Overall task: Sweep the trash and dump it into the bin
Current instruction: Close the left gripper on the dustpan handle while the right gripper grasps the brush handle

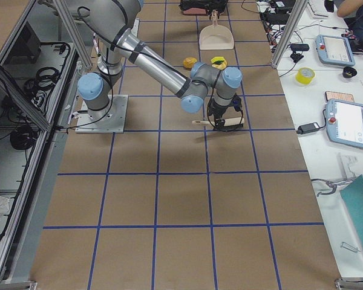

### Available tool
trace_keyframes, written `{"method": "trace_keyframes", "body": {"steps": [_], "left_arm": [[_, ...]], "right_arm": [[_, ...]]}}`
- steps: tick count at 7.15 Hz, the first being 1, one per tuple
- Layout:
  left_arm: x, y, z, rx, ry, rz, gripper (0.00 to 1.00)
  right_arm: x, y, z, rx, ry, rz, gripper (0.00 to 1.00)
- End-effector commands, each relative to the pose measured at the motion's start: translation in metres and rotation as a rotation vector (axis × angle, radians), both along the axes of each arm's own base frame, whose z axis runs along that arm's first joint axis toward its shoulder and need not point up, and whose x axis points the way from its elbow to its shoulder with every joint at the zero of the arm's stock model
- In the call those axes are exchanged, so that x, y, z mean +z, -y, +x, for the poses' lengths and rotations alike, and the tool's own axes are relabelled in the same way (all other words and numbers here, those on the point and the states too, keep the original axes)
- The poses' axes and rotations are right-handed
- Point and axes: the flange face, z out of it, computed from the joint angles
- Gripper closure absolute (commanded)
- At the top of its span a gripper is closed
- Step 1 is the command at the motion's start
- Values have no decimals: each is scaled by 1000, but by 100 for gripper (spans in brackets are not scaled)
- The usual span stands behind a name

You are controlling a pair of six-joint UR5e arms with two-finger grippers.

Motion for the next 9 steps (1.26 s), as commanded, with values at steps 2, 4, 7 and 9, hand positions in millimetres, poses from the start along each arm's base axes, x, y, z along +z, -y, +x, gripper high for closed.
{"method": "trace_keyframes", "body": {"steps": [2,4,7,9], "left_arm": [[-2,1,0,0,-2,2,90],[10,0,-2,-2,12,-16,100],[9,-2,-10,-17,14,-6,100],[3,-5,-11,-23,36,11,100]], "right_arm": [[-16,-12,4,-7,4,51,32],[-17,-13,4,-13,3,51,42],[-16,-12,4,-25,1,49,100],[-11,-10,3,-27,0,41,100]]}}
